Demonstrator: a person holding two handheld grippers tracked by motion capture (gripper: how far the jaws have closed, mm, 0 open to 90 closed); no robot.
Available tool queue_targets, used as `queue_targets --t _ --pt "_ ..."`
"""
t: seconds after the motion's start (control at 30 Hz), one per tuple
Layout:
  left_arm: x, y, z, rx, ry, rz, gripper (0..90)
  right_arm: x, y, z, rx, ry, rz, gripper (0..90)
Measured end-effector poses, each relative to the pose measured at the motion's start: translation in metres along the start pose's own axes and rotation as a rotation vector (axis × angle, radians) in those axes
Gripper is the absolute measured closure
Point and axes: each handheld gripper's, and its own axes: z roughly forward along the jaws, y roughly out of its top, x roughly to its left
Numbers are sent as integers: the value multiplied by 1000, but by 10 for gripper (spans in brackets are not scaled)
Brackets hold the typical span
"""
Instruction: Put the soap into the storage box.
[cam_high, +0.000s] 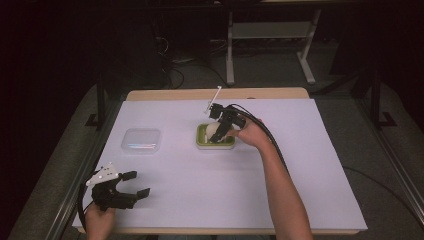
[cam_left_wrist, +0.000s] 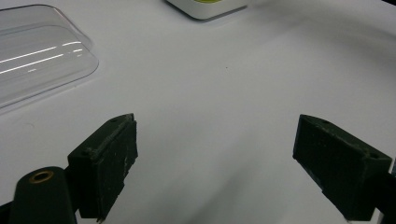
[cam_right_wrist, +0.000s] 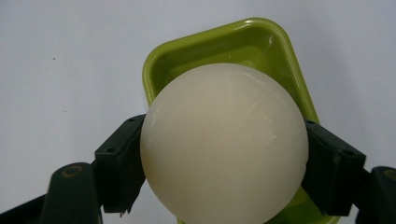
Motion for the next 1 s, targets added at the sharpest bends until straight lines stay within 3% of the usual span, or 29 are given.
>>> queue_targets --t 1.0 --pt "0 0 1 1 -1 9 130 -5 -2 10 11 -14 30 237"
